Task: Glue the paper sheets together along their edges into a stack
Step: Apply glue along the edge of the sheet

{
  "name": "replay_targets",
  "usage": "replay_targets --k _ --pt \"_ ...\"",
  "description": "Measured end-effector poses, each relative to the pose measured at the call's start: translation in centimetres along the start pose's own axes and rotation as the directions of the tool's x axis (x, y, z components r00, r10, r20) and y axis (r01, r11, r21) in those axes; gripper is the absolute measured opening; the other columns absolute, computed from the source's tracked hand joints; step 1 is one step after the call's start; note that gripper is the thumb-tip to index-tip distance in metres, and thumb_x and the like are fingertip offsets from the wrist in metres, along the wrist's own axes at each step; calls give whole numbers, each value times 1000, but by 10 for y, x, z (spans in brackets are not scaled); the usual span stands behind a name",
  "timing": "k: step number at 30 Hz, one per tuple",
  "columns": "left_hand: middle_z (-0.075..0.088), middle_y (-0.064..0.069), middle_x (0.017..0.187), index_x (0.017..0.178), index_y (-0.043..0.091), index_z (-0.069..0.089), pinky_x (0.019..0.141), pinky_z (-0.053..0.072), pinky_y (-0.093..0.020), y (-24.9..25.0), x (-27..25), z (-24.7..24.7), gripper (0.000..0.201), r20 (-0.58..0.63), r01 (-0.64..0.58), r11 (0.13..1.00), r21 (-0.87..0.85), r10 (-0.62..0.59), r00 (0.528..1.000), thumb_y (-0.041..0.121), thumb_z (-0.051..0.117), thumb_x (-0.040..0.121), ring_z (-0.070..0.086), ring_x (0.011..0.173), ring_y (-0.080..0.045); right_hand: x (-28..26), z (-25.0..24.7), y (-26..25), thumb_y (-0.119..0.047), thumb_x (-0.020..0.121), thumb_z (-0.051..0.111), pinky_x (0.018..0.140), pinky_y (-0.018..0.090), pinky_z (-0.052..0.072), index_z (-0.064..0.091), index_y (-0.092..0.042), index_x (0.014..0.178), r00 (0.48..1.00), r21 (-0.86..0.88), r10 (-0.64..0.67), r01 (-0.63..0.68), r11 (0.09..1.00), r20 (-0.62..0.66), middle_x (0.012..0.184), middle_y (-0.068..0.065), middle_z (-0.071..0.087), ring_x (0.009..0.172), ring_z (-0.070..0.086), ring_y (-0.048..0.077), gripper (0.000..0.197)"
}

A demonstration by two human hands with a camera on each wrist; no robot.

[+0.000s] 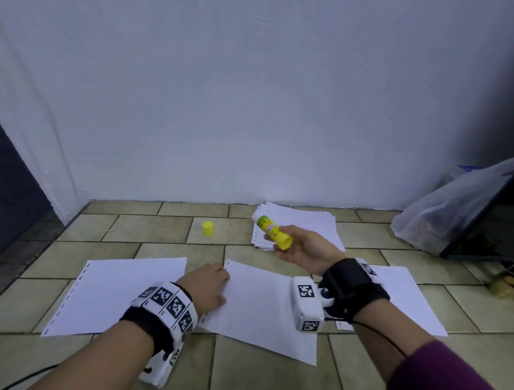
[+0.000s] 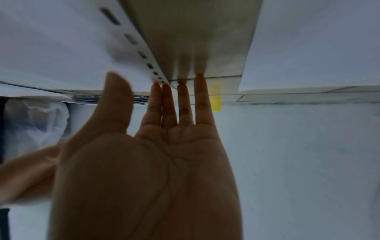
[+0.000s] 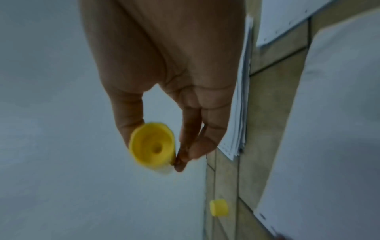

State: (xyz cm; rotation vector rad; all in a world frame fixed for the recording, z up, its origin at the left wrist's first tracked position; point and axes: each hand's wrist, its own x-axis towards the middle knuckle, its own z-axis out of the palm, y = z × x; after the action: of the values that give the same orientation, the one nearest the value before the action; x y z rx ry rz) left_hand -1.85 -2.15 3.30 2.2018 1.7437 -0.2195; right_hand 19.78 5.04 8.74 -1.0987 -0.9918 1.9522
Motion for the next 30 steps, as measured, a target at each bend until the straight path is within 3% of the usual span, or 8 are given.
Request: replay_targets --k 2,5,7,10,15,21,25,30 --pt "34 0 144 143 15 35 105 33 -25 -6 0 1 59 4 -5 1000 -6 5 1000 25 61 90 35 131 -16 13 13 11 -3 89 57 59 21 53 66 -5 94 1000 -145 -26 26 989 2 86 7 67 60 63 12 10" --pt "32 1 140 139 14 38 101 41 -30 -5 -1 2 64 -5 26 1000 -16 -26 1000 36 67 86 42 126 -17 40 31 23 10 79 65 61 29 57 60 -4 103 987 -369 -122 76 926 -105 83 10 66 62 64 15 28" --pt "30 1 139 137 14 40 97 44 -32 -3 -2 3 68 -22 43 999 -25 -44 999 45 68 83 45 122 -18 56 39 27 9 72 70 74 39 57 53 -11 102 951 -591 -260 112 799 -170 90 10 64 78 63 21 39" --pt "33 1 140 136 14 39 97 44 -33 -2 -2 4 71 -40 50 999 -18 -51 998 50 67 82 43 124 -18 70 49 29 -3 73 73 83 35 50 49 -13 102 906 -826 -403 126 549 -129 101 6 59 97 59 23 40" --pt "37 3 139 135 18 38 99 42 -32 -4 0 3 70 -48 51 998 -32 -53 997 50 68 81 41 125 -16 85 56 38 -8 82 69 81 32 44 45 -5 118 929 -933 -365 83 351 -54 116 13 59 101 56 27 43" --pt "34 5 143 141 21 34 103 40 -30 -7 -2 4 79 -48 58 995 -85 -62 997 50 72 78 39 128 -14 85 57 43 -10 87 63 81 36 45 43 -2 118 924 -956 -380 88 281 -27 114 19 59 104 57 33 38" --pt "35 6 142 140 21 34 102 40 -31 -5 -2 4 78 -55 57 996 -68 -61 997 50 71 78 38 128 -13 84 54 42 -8 81 71 88 36 47 42 -5 123 944 -945 -330 94 313 -16 121 14 58 110 56 29 51" --pt "32 5 144 141 21 32 102 39 -30 -6 -3 5 77 -38 50 997 -58 -52 998 51 68 81 34 130 -13 56 34 25 -4 79 70 80 19 49 59 -8 108 889 -886 -454 254 388 56 108 7 66 96 63 21 31"
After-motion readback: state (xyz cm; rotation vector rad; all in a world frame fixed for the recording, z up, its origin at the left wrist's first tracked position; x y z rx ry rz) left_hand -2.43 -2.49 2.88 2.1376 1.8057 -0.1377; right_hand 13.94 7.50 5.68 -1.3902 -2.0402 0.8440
